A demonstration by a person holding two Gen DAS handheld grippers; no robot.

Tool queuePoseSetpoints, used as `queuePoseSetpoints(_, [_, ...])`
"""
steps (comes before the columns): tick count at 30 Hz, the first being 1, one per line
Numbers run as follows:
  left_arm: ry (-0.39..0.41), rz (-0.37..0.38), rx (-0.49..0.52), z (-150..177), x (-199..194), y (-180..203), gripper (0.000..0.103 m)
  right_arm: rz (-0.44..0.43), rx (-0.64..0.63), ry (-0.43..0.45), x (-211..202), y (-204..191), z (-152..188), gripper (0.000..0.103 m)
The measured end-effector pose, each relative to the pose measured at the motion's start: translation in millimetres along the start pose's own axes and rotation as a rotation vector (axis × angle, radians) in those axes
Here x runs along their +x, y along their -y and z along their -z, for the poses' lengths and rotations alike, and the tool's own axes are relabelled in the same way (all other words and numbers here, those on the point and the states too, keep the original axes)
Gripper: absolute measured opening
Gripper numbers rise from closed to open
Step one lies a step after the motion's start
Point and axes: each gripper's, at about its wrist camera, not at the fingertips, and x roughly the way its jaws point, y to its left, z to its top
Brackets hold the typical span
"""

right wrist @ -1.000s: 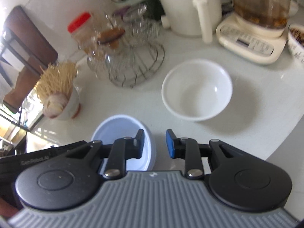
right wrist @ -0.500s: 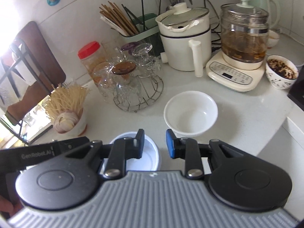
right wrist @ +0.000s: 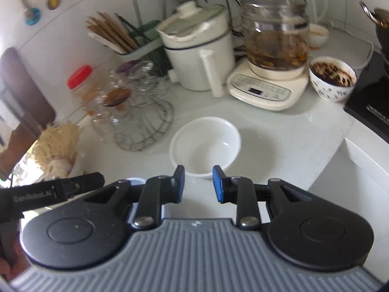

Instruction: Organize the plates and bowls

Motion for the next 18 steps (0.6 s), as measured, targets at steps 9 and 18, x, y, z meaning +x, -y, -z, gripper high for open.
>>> queuePoseSetpoints(9, [-0.05, -0.058, -0.037, -20.8, 48.7, 20.2, 0.033, 0.0, 0.019, -0.06, 37.3, 35.8, -27.8, 0.03])
queuePoseSetpoints(18, [-0.091, -0.081, -0.128, -32.8, 92.9, 23.1, 0.053, -0.07, 0.066, -0.183, 87.1, 65.8, -44.8, 0.043])
